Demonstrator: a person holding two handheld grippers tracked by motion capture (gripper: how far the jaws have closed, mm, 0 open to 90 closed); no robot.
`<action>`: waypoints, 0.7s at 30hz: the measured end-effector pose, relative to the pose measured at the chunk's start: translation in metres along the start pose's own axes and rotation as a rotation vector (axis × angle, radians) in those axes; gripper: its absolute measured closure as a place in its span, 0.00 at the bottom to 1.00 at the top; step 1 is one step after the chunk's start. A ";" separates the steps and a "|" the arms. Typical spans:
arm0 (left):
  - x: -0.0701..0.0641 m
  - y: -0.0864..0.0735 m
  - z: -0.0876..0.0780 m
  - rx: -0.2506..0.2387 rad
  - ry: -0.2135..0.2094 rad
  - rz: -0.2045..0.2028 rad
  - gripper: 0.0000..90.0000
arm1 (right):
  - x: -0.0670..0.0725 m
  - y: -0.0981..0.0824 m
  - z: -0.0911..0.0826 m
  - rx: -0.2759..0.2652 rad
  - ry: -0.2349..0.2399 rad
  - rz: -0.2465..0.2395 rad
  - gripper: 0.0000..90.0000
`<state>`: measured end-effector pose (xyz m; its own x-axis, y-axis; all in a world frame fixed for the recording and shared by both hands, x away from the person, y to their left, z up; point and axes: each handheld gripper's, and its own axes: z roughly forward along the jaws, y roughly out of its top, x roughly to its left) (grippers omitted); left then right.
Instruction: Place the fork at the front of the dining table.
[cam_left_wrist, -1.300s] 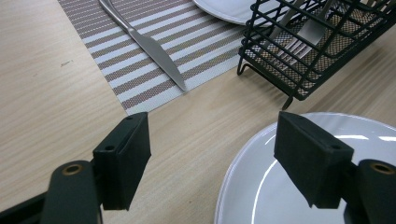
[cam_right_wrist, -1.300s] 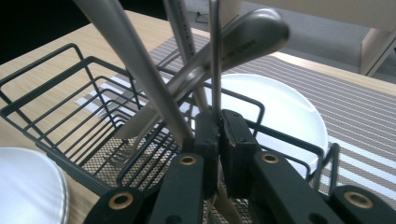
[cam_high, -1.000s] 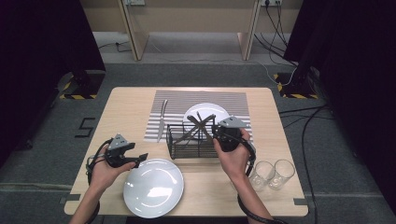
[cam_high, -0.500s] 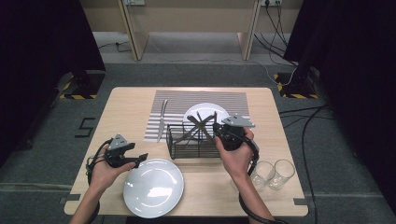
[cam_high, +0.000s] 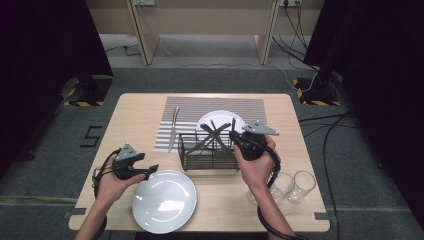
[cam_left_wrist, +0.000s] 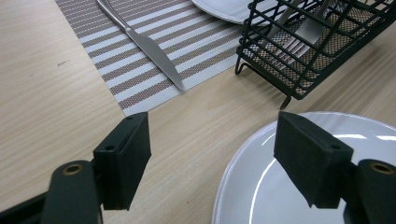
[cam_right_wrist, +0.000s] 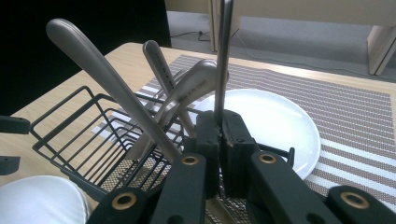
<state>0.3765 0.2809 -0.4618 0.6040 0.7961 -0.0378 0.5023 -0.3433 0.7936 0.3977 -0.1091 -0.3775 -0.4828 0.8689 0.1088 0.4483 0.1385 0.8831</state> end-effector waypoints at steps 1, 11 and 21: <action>0.000 0.000 0.000 0.000 0.000 0.000 0.30 | 0.000 0.000 0.000 0.000 0.002 0.000 0.97; 0.000 0.000 0.000 -0.002 -0.001 -0.002 0.30 | 0.000 0.002 -0.005 -0.016 0.005 0.004 0.97; -0.001 0.001 0.000 -0.004 0.000 0.001 0.30 | -0.002 0.007 -0.009 -0.034 0.005 0.007 0.97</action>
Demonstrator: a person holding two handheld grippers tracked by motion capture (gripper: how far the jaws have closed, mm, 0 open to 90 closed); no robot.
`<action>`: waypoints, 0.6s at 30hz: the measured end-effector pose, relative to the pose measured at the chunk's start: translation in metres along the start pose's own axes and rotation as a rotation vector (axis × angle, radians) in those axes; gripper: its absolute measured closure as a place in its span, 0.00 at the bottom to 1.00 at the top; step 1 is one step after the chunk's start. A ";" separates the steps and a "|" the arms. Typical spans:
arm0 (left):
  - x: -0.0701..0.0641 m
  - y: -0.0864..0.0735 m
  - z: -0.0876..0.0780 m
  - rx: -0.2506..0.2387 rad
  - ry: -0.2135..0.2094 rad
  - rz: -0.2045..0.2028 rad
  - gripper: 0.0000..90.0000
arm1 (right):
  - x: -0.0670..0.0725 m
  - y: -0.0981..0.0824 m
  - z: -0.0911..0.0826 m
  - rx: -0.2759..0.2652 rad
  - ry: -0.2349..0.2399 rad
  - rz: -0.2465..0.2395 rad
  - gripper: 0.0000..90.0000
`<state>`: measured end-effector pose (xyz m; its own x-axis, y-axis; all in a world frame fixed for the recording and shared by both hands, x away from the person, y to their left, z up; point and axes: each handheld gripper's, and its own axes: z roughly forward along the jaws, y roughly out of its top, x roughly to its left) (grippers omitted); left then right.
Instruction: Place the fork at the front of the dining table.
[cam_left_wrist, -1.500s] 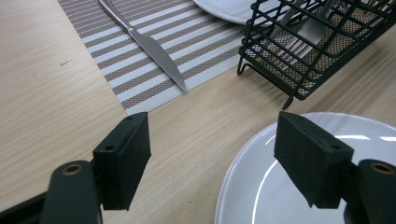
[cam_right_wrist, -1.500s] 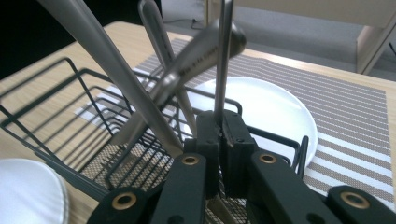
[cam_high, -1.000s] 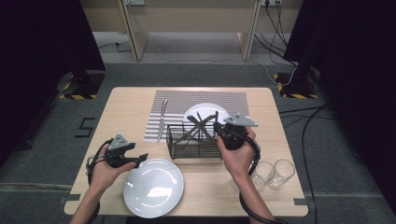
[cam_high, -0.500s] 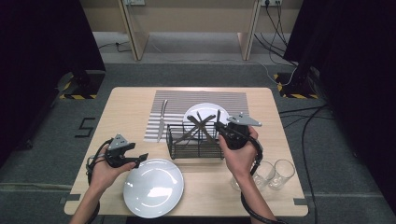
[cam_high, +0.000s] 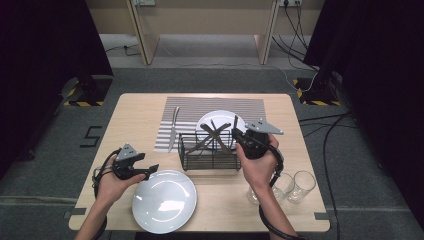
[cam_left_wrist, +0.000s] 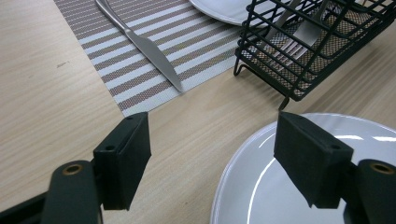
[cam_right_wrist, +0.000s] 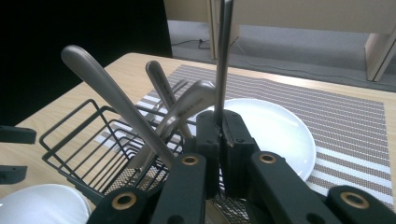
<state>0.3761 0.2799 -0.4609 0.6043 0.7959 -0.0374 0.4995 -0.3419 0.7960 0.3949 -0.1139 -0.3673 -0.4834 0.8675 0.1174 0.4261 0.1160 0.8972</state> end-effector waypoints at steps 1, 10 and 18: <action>0.000 0.000 0.000 0.002 0.000 0.001 0.30 | 0.000 0.001 -0.001 -0.001 -0.001 0.000 0.97; -0.001 0.001 -0.001 -0.001 0.001 0.004 0.30 | -0.003 0.004 -0.004 -0.009 -0.007 0.009 0.97; -0.002 0.002 -0.001 0.001 0.002 0.009 0.30 | -0.005 0.005 -0.005 -0.014 -0.002 0.016 0.97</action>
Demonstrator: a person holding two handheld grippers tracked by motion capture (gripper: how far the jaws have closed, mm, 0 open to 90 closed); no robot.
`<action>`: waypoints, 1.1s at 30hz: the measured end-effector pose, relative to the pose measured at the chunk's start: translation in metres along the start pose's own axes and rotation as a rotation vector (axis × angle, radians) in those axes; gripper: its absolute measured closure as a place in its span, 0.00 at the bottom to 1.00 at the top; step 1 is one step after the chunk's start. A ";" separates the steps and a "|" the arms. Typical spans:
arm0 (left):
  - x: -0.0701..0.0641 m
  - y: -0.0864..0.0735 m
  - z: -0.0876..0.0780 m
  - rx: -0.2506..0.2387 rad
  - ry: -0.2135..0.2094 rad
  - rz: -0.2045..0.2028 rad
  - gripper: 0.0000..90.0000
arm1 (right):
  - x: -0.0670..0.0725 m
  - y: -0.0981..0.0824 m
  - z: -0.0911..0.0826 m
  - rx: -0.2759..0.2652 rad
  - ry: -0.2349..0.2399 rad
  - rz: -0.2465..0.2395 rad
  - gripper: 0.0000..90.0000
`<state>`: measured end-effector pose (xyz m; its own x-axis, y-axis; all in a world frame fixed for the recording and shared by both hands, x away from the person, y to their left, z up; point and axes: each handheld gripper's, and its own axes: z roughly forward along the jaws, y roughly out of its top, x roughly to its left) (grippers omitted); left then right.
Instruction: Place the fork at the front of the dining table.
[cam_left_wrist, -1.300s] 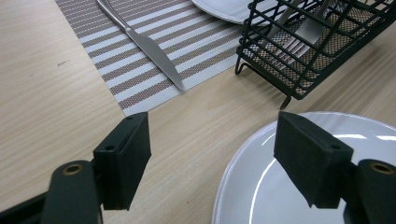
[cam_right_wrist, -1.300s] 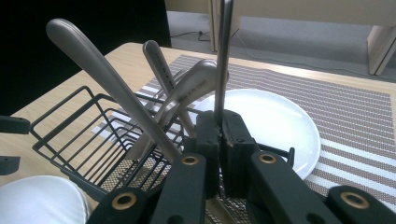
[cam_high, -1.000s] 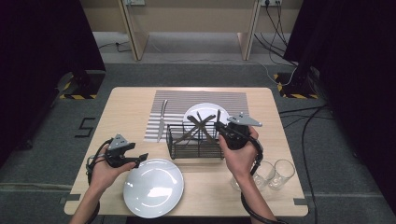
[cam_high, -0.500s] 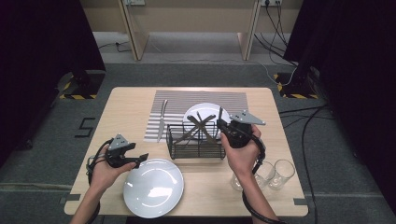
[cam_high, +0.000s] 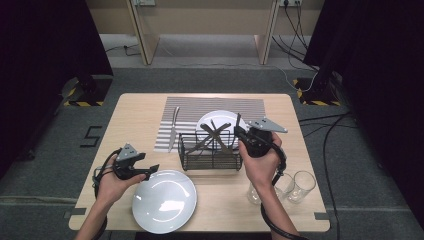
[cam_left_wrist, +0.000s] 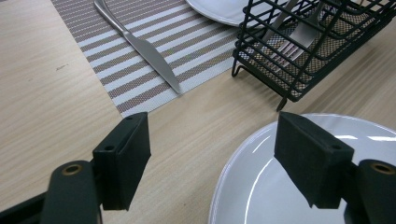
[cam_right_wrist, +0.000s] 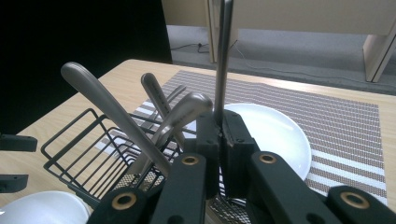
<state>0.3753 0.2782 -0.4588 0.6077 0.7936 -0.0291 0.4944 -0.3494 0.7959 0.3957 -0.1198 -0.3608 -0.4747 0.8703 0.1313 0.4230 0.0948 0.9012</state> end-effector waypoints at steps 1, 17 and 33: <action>0.000 0.000 0.000 0.001 -0.001 0.000 0.30 | 0.000 0.000 0.000 -0.001 0.000 0.002 0.97; 0.001 0.000 0.000 0.003 0.000 0.000 0.30 | 0.001 0.006 -0.005 -0.021 -0.001 0.001 0.97; 0.000 0.000 0.001 0.007 -0.001 0.002 0.30 | -0.003 0.011 -0.009 -0.036 -0.007 0.005 0.97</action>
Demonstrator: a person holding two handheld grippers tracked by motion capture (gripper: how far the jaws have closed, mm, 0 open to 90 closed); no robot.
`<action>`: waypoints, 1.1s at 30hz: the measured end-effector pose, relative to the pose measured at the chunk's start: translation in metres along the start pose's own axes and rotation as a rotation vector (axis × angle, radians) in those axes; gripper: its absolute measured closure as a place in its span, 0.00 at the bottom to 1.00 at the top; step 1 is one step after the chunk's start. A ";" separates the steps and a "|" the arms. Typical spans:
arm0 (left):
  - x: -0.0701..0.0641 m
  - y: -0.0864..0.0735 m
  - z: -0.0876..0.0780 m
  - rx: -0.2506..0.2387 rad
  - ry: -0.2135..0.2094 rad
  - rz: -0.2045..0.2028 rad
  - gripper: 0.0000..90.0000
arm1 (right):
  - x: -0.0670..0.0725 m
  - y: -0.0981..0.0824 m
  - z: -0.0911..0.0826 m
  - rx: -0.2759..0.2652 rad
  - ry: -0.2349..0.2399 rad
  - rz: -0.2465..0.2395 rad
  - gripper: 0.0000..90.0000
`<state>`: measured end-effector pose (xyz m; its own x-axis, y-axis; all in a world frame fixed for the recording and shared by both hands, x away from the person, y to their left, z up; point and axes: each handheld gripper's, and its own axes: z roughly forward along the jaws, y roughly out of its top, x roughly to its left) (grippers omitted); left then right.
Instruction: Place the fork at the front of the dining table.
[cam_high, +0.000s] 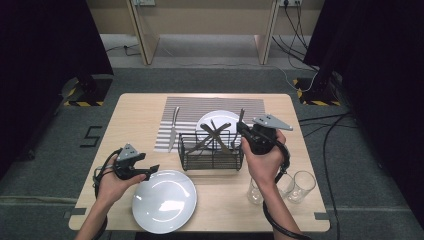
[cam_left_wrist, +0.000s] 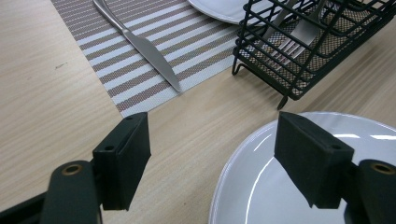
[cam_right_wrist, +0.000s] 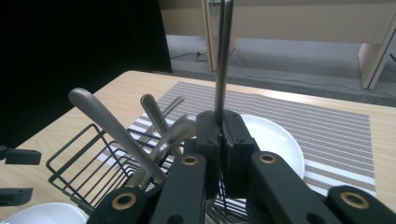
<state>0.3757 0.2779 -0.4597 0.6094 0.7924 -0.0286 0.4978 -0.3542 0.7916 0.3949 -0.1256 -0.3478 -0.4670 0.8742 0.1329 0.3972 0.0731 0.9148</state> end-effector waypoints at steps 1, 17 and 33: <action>0.000 0.000 0.000 0.000 0.000 0.002 0.30 | 0.000 0.000 0.000 0.000 0.001 0.003 0.97; 0.000 0.001 -0.001 -0.003 0.003 0.004 0.29 | -0.001 0.006 -0.004 -0.022 0.002 0.006 0.97; 0.000 0.001 -0.001 -0.002 0.002 0.005 0.29 | -0.004 0.010 -0.007 -0.041 0.000 0.020 0.97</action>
<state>0.3759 0.2783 -0.4580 0.6106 0.7915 -0.0239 0.4935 -0.3568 0.7932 0.3949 -0.1319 -0.3363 -0.4592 0.8753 0.1512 0.3739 0.0361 0.9267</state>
